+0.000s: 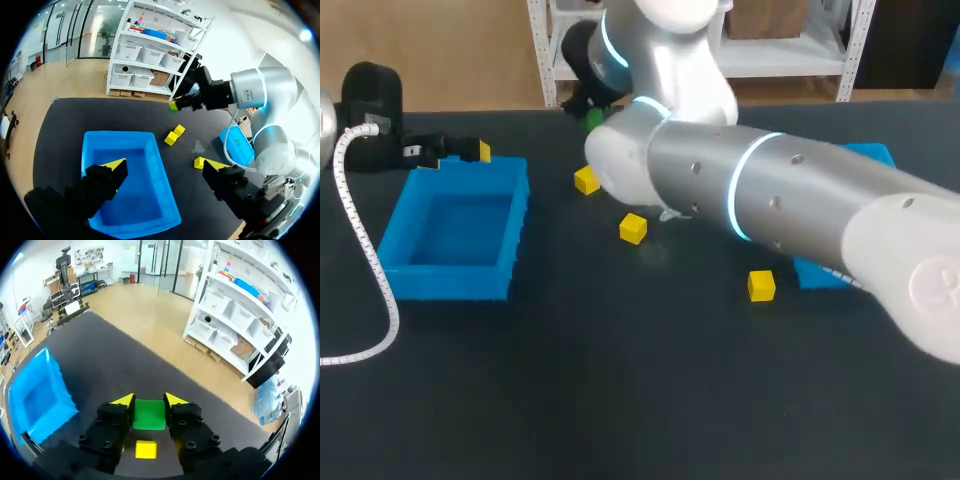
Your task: Put the green cubes in the right bin and the yellow cubes in the left bin.
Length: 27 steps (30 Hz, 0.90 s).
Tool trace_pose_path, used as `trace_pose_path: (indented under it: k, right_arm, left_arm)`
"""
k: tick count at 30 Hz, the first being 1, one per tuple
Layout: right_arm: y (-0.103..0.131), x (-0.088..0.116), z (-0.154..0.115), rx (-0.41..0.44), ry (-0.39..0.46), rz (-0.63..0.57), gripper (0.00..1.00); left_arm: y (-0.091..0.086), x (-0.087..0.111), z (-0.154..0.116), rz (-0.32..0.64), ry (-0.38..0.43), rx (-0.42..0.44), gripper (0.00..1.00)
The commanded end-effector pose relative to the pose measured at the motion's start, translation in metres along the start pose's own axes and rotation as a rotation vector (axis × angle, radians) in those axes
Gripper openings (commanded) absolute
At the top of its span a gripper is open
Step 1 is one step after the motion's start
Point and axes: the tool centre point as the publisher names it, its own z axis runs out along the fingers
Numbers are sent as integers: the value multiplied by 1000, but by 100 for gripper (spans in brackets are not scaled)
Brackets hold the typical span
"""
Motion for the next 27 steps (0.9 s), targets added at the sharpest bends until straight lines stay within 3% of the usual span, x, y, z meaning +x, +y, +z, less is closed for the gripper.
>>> trace_pose_path:
  k: [1, 16, 20, 27]
  right_arm:
    - [-8, 10, -54, 21, -55, 8, 0]
    - [-86, -3, -147, 160, -176, 121, 0]
    - [-105, 4, -171, 189, -187, 162, 0]
    - [-134, 34, -217, 244, -175, 206, 0]
  left_arm:
    - [1, 1, 0, 2, -4, 7, 100]
    - [1, 1, 0, 2, -4, 7, 100]
    - [1, 1, 0, 2, -4, 7, 100]
    - [1, 1, 0, 2, -4, 7, 100]
